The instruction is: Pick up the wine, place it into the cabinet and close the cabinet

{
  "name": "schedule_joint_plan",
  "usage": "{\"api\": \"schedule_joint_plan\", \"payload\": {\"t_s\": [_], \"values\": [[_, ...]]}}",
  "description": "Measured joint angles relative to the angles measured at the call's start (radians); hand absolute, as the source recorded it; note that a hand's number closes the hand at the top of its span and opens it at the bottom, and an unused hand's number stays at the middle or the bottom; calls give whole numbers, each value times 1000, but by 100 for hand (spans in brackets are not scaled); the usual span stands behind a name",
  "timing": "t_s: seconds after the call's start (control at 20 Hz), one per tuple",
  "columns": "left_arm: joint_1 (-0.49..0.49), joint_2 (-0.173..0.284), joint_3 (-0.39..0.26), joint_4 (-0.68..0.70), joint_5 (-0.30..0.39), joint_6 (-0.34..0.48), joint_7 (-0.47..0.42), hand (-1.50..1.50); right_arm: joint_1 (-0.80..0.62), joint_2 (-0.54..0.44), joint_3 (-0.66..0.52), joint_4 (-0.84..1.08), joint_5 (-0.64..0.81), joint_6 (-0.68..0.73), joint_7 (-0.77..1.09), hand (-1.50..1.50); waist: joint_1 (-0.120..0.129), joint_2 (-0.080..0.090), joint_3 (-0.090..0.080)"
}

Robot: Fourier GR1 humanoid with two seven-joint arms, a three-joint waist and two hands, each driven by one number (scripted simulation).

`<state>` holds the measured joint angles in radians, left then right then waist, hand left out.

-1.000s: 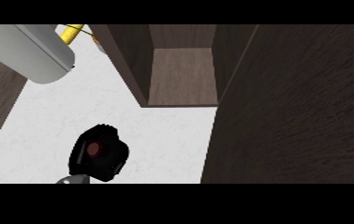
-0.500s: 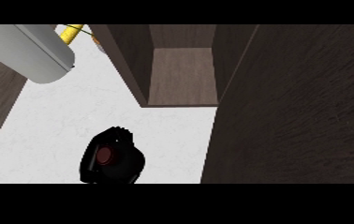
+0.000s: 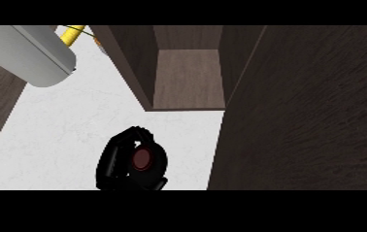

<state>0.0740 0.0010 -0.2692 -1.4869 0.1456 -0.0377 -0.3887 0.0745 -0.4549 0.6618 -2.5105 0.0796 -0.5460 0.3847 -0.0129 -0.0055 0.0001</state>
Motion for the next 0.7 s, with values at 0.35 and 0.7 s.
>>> {"api": "schedule_joint_plan", "payload": {"t_s": [0.35, 0.7], "values": [[-96, -1, -22, 29, -14, 153, 14, 150, 22, -36, 2, -8, -1, -8, -15, -150, -7, 1, -1], [-223, 2, -3, 96, -49, 235, 62, 150, 42, -53, -25, -6, -11, -2, -46, -150, -8, 2, -1]]}}
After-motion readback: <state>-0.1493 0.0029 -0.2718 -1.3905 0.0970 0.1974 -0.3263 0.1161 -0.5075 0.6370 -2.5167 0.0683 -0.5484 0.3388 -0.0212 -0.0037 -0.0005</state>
